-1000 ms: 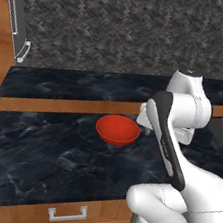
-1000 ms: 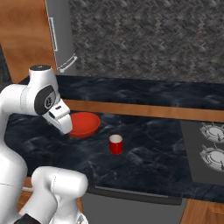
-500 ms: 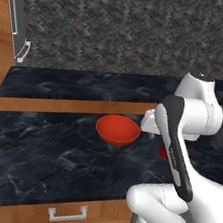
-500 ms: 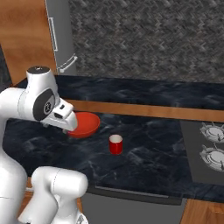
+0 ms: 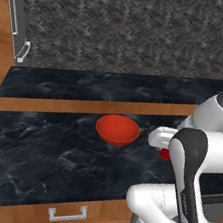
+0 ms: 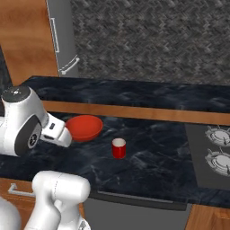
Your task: Clear the mugs and bowl far away from the sink.
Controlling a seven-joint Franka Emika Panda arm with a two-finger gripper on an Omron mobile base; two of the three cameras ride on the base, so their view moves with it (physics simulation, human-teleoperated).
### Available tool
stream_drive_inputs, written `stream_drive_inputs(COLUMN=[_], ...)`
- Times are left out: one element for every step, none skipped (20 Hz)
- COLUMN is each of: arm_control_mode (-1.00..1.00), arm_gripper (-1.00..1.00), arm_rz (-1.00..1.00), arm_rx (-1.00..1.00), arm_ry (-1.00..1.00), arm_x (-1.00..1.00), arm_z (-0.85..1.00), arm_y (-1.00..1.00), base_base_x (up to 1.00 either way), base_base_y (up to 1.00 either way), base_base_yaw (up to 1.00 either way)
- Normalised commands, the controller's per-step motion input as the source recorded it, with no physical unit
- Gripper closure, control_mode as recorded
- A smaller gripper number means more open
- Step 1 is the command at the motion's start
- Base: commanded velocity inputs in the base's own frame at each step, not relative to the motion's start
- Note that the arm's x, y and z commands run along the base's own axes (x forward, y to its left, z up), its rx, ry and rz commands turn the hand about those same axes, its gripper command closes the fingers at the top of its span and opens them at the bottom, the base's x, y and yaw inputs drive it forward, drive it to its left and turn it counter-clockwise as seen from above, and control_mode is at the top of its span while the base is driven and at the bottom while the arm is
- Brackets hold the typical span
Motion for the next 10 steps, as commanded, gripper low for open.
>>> stream_drive_inputs(arm_control_mode=[-1.00,-1.00,-1.00,-1.00,-1.00,-1.00,-1.00,-1.00,-1.00,-1.00], arm_gripper=[-1.00,-1.00,-1.00,-1.00,-1.00,-1.00,-1.00,-1.00,-1.00,-1.00], arm_rz=[0.07,0.09,0.13,0.15,0.14,0.13,0.12,0.11,0.10,0.10], arm_rx=[0.00,0.00,0.00,-0.01,-0.01,0.00,0.00,0.00,0.00,0.00], arm_ry=[-0.19,-0.18,-0.19,-0.19,-0.16,-0.11,-0.10,-0.09,-0.09,-0.06], arm_x=[-0.19,-0.20,-0.15,-0.07,-0.01,0.00,0.00,0.00,0.00,0.00], arm_z=[0.38,0.44,0.45,0.49,0.46,0.48,0.45,0.46,0.44,0.34], arm_y=[0.00,0.00,0.00,0.00,0.00,0.00,0.00,0.00,0.00,-0.06], base_base_x=[0.00,0.00,0.00,0.00,0.00,0.00,0.00,0.00,0.00,0.00], base_base_y=[0.00,0.00,0.00,0.00,0.00,0.00,0.00,0.00,0.00,0.00], base_base_yaw=[0.00,0.00,0.00,0.00,0.00,0.00,0.00,0.00,0.00,0.00])
